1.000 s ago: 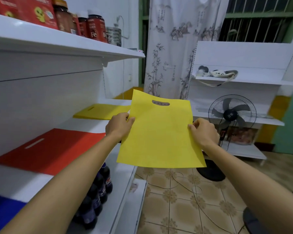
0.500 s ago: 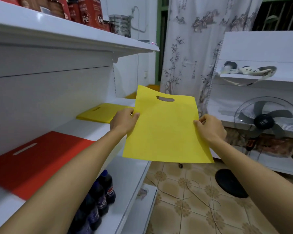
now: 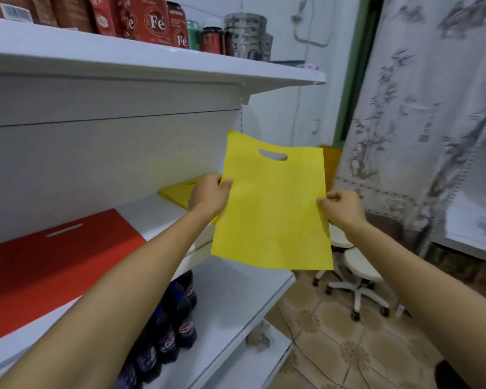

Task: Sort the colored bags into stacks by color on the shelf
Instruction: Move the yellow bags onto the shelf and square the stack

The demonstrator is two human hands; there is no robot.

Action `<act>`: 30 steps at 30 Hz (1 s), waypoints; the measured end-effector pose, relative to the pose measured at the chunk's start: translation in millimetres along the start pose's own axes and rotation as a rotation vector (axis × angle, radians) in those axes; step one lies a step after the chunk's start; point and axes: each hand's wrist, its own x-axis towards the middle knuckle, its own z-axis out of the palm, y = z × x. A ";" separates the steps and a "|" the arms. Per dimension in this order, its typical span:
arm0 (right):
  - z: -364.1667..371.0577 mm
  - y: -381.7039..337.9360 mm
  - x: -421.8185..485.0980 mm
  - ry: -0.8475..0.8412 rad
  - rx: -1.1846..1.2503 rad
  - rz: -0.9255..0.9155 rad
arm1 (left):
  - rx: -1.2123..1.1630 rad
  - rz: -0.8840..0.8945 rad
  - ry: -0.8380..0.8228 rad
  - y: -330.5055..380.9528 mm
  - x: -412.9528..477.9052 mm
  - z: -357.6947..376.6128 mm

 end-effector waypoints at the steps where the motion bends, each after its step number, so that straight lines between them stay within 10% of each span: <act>1: 7.0 0.1 6.5 -0.040 0.019 -0.010 | -0.002 -0.033 0.008 -2.2 3.2 -1.4; 11: 98.8 -14.3 77.8 -0.241 0.055 -0.120 | 0.025 -0.267 0.169 -54.0 44.5 -15.5; 30: 244.8 -42.3 233.0 -0.348 -0.212 -0.255 | 0.143 -0.458 -0.081 -168.0 146.4 9.5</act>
